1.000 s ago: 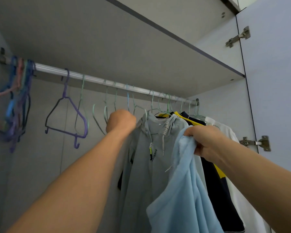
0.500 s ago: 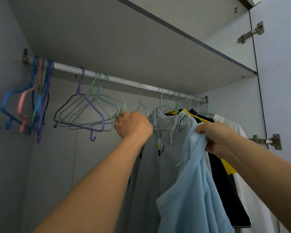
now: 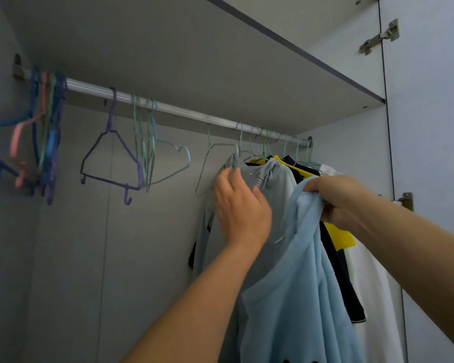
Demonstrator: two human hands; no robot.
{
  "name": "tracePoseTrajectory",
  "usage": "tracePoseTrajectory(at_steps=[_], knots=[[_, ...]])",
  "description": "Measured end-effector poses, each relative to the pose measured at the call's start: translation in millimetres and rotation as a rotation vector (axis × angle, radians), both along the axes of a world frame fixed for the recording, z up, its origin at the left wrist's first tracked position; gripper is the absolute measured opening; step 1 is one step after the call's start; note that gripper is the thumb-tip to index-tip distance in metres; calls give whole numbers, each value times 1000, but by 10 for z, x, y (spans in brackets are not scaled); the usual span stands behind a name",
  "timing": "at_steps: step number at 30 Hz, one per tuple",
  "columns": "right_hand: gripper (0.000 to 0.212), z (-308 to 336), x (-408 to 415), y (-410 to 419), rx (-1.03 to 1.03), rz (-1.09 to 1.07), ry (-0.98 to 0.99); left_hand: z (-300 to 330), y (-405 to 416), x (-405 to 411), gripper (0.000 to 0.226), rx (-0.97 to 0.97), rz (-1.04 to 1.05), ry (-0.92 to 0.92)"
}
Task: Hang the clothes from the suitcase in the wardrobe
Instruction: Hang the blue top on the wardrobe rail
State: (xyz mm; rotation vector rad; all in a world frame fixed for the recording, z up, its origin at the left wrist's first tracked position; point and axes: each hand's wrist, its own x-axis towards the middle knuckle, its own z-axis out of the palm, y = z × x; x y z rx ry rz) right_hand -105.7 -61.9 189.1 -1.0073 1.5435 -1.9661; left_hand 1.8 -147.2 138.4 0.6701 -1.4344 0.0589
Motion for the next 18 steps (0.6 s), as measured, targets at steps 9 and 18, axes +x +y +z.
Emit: tracePoseTrajectory(at_steps=[9, 18], knots=[[10, 22, -109, 151, 4, -30, 4, 1045, -353, 138, 86, 570, -443, 283], [11, 69, -142, 83, 21, -75, 26, 1056, -479, -186, 17, 660, -487, -149]])
